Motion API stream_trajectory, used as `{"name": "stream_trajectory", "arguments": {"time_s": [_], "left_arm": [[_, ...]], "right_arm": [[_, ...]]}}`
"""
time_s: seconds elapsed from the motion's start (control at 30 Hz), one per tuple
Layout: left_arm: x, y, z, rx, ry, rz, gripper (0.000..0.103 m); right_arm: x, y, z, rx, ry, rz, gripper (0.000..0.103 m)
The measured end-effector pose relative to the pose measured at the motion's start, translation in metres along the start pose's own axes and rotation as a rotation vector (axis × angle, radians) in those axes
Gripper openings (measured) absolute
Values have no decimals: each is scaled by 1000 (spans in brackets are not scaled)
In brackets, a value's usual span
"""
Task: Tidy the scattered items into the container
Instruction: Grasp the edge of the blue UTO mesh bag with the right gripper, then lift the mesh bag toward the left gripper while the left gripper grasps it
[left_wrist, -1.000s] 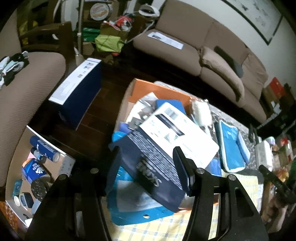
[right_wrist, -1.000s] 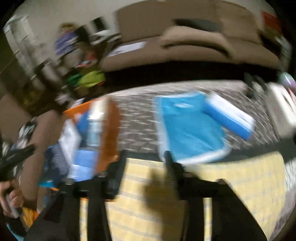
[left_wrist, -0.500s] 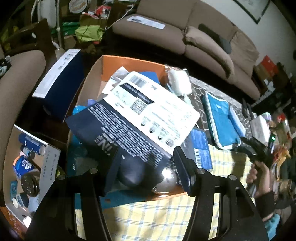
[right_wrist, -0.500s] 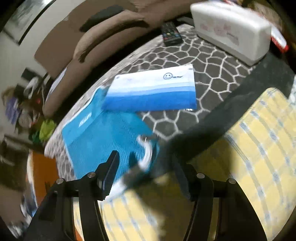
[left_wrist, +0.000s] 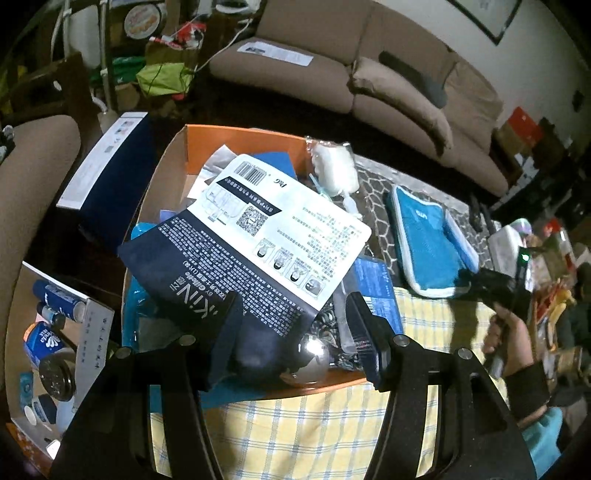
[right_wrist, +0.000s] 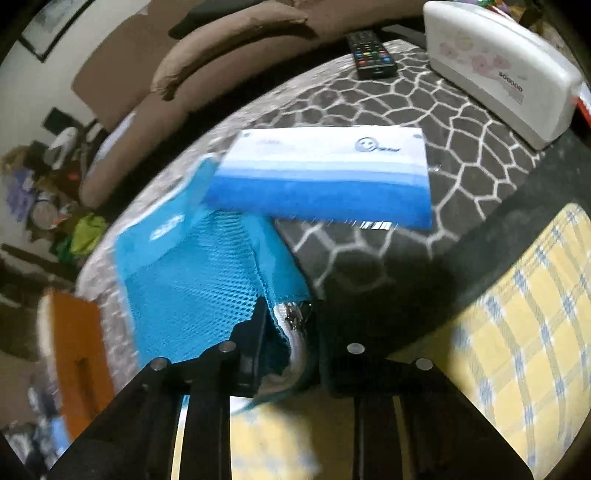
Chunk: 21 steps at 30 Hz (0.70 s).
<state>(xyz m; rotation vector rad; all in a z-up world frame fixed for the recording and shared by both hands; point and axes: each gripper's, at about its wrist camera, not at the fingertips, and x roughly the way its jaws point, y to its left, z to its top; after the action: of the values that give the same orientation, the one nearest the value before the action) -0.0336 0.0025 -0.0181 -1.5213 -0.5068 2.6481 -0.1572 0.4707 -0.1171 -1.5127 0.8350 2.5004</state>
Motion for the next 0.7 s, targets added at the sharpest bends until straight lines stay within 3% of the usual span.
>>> {"name": "stream_trajectory", "arguments": {"time_s": [0.17, 0.33, 0.47, 0.57, 0.7], "left_arm": [[0, -6, -4, 3, 3, -26, 55], [-4, -21, -15, 27, 5, -42, 55], [-12, -36, -28, 91, -8, -43, 55], [-10, -41, -36, 104, 11, -43, 55], [-8, -50, -45, 119, 36, -57, 55]], "right_arm": [[-51, 16, -49, -101, 112, 73, 19], [-106, 19, -131, -206, 281, 158, 19], [-129, 11, -177, -298, 377, 189, 19], [-131, 0, -196, -352, 402, 138, 19], [-118, -26, -196, -309, 345, -15, 20]]}}
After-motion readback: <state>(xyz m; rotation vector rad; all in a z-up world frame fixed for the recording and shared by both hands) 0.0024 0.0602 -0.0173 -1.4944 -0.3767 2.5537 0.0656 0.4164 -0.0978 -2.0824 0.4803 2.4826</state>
